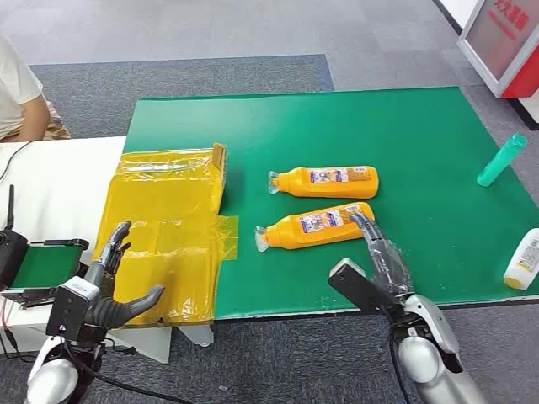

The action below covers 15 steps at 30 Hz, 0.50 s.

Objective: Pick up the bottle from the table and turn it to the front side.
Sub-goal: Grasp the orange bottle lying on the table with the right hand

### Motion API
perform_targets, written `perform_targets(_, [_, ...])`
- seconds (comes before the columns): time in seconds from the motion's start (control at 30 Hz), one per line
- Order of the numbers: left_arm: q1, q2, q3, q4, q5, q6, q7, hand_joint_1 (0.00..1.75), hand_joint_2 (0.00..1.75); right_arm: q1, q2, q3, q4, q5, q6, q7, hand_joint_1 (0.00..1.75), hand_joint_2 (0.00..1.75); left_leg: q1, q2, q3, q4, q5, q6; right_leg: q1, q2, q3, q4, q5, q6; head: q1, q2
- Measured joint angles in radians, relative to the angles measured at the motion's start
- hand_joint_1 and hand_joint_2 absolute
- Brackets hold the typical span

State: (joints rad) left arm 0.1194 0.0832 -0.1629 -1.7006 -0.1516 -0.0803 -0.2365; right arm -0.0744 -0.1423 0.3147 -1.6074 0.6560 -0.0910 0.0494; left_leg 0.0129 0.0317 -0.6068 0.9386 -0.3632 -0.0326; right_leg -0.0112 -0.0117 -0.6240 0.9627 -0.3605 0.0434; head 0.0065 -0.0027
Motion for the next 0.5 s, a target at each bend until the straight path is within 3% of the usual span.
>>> perform_targets(0.1, [-0.006,-0.003,0.0,0.0,-0.002,-0.017,0.0,0.0,1.75,-0.031,0.0,0.008,0.04,0.071,0.002,0.025,0.0,1.75,0.0,0.0,0.0,0.0,0.0,0.0,0.0,0.0,0.0,0.0,0.0,0.0,0.0,0.0])
perform_targets(0.3, [-0.033,-0.015,-0.006,0.003,-0.006,-0.059,0.003,0.0,1.75,-0.182,-0.002,0.069,0.252,0.359,0.035,0.097,0.0,1.75,0.0,0.0,0.0,0.0,0.002,0.0,0.0,0.0,0.0,0.0,0.002,0.0,0.0,0.0])
perform_targets(0.5, [-0.043,-0.023,-0.019,0.01,-0.007,-0.079,0.003,0.0,1.75,-0.327,-0.001,0.132,0.478,0.477,0.047,0.097,0.0,1.75,0.0,0.0,-0.002,0.0,0.004,0.0,0.0,0.0,-0.002,0.0,0.003,0.0,0.0,0.0])
